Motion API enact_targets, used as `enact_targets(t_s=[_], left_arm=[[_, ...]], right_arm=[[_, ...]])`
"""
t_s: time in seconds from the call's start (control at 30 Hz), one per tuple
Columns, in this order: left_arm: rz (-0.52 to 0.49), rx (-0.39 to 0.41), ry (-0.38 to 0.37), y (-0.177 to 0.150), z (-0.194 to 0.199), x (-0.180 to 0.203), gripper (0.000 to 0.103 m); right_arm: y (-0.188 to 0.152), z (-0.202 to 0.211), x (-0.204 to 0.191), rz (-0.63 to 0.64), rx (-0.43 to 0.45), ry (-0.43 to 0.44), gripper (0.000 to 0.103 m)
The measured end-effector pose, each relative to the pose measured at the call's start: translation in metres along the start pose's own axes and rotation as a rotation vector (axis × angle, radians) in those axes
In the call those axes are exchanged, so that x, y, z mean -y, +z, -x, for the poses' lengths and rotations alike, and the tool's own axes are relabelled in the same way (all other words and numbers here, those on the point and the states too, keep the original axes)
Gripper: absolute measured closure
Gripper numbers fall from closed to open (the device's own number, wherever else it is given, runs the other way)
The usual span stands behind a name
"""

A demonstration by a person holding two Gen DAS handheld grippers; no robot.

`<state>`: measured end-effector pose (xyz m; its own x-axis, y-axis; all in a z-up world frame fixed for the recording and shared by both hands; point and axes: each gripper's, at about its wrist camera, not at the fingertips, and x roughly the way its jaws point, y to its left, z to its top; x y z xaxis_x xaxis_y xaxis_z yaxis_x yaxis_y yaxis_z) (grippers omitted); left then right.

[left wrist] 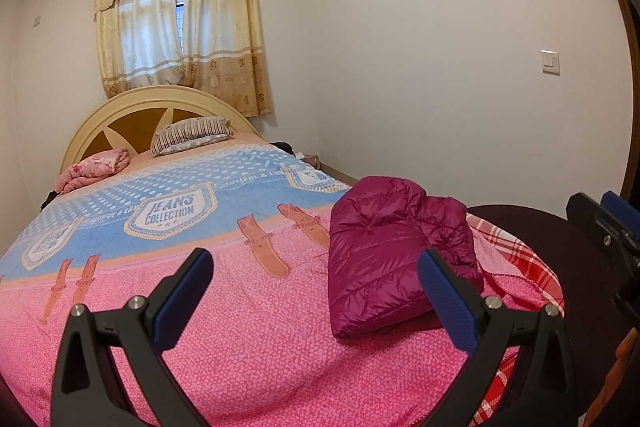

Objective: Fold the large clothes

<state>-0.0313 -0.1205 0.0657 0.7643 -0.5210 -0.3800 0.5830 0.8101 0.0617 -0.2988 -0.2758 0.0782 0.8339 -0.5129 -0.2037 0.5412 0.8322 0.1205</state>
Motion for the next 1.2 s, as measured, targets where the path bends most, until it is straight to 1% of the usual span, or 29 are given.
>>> enact_targets(t_s=[0.2,0.37,0.47,0.57,0.63,0.77,0.9,1.03,1.2], left_arm=[[-0.011,0.009,0.015,0.002,0.001,0.001,0.000],[0.001,0.004,0.029,0.003,-0.002,0.000,0.000],[0.000,-0.005,0.013,0.004,-0.003,-0.001,0.000],[-0.013,0.012,0.056,0.004,-0.002,0.000,0.000],[-0.017,0.023,0.067,0.005,-0.002,0.001,0.000],[-0.005,0.012,0.059,0.005,-0.005,0.000,0.000],[0.003,-0.002,0.019,0.002,-0.008,-0.001,0.000],[-0.004,0.000,0.021,0.002,-0.008,0.001,0.000],[-0.003,-0.015,0.026,0.002,-0.010,0.000,0.000]], right_arm=[[0.000,-0.001,0.002,0.003,-0.003,-0.003,0.025],[0.000,-0.002,0.004,0.000,-0.006,-0.003,0.025],[-0.001,-0.003,0.006,-0.001,-0.008,-0.003,0.025],[-0.001,-0.005,0.007,-0.003,-0.015,-0.003,0.025],[-0.002,-0.007,0.007,-0.002,-0.019,-0.003,0.025],[-0.002,-0.008,0.007,0.003,-0.023,-0.001,0.025],[-0.002,-0.009,0.007,0.002,-0.026,0.001,0.025],[-0.002,-0.011,0.008,-0.001,-0.032,0.004,0.025],[-0.004,-0.013,0.009,-0.004,-0.039,0.007,0.025]])
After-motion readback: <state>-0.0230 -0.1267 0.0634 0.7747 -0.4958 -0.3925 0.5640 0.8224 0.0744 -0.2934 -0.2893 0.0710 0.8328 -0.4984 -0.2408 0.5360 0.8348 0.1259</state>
